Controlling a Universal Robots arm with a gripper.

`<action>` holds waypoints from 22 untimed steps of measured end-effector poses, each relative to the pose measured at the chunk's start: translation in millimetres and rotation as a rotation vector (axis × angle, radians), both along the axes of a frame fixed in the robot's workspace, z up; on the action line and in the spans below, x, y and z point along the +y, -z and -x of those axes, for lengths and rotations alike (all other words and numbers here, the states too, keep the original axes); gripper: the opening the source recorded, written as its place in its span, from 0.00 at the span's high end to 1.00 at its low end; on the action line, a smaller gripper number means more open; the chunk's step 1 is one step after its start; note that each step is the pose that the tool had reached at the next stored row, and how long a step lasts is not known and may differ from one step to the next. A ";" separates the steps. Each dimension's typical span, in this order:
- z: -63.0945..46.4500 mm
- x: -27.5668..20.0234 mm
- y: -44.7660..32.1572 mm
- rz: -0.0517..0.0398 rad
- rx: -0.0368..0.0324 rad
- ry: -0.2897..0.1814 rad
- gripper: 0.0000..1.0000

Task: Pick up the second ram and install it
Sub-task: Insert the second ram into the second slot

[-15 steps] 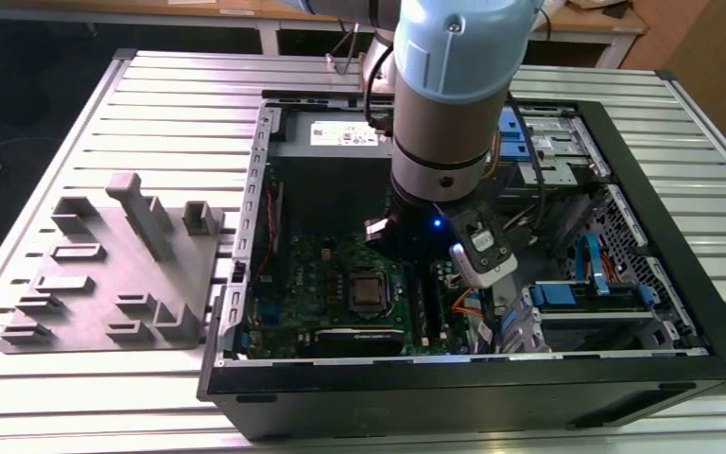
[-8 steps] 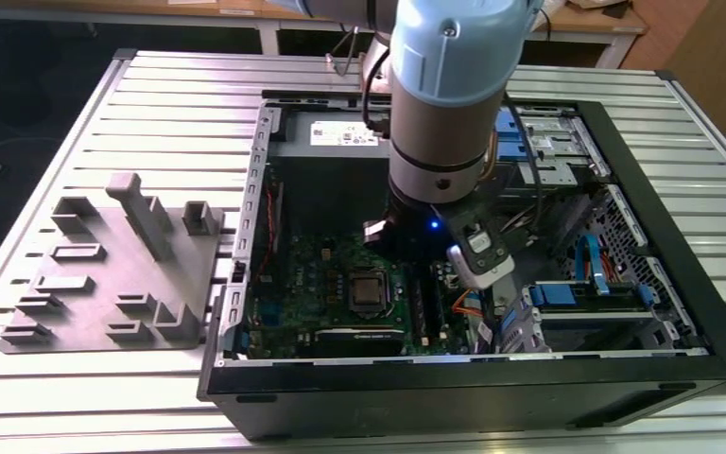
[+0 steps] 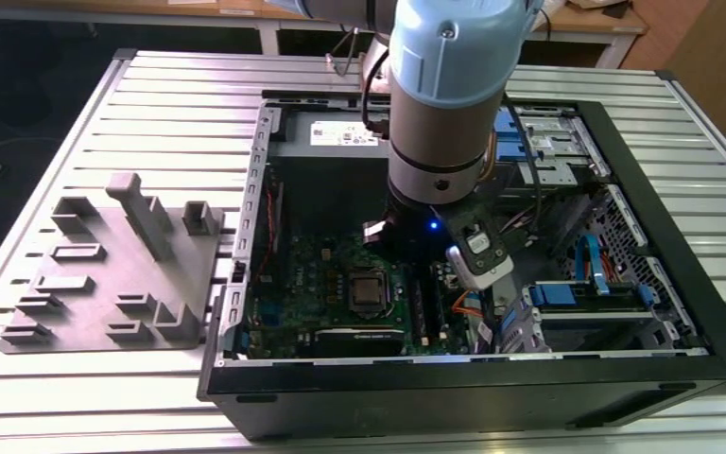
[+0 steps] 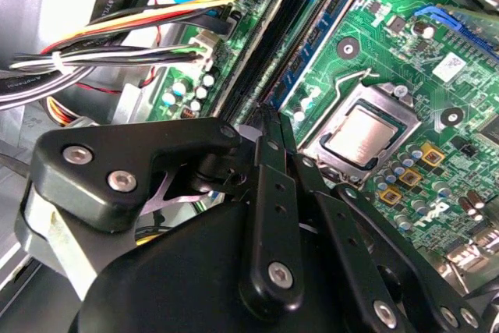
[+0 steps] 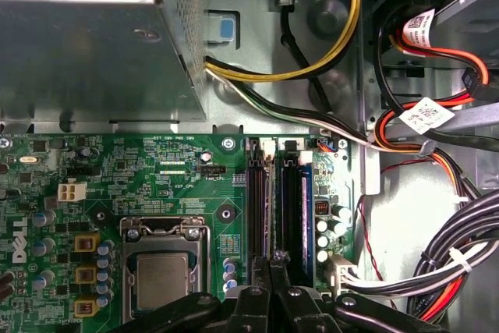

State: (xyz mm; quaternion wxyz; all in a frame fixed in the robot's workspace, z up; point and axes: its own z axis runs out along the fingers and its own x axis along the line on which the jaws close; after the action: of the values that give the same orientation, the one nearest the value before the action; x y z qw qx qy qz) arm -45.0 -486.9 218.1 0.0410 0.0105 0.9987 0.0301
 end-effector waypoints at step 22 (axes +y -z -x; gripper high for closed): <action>0.2 0.1 3.5 -0.0013 -0.0003 0.000 0.91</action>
State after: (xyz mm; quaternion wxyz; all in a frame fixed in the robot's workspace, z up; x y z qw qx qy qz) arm -45.2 -486.8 214.6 0.0411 0.0106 0.9986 0.0308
